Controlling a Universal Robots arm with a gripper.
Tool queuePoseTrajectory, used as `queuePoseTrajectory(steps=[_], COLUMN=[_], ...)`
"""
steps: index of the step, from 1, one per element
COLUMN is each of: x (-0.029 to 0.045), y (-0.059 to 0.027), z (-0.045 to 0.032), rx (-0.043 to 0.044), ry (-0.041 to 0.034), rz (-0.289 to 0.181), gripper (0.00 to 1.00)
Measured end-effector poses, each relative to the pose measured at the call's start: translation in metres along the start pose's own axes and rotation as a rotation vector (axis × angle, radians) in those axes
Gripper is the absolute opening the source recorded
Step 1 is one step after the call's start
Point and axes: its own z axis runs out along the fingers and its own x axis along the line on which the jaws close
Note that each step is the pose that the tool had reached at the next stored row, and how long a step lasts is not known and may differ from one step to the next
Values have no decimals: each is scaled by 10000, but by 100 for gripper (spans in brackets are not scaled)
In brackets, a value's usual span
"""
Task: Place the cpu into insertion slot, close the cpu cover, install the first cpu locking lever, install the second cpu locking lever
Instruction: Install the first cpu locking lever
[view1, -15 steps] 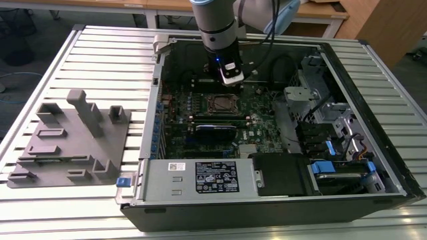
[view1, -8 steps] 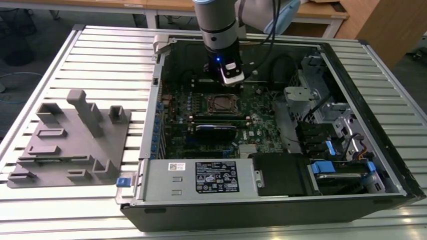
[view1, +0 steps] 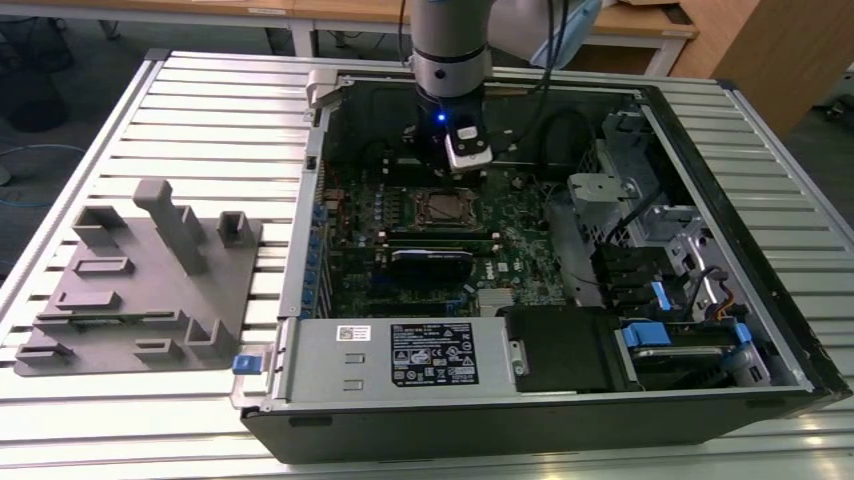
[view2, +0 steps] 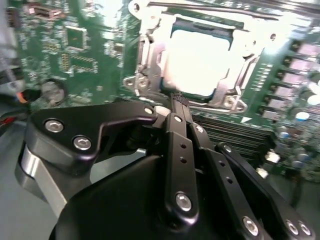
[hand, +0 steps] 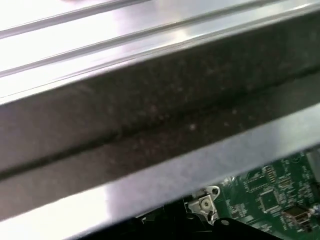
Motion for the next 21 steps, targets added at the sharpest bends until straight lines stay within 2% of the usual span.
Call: queuePoseTrajectory(steps=[1,2,4,17,21], x=[-9,-12,-17,-76,-82], y=[3,4,-1,-160,-178], z=[2,2,1,-8,-9], rx=[76,101,129,188,190], ry=[123,180,247,428,434], rz=[5,8,12,-21,-21], gripper=[10,10,10,10,10])
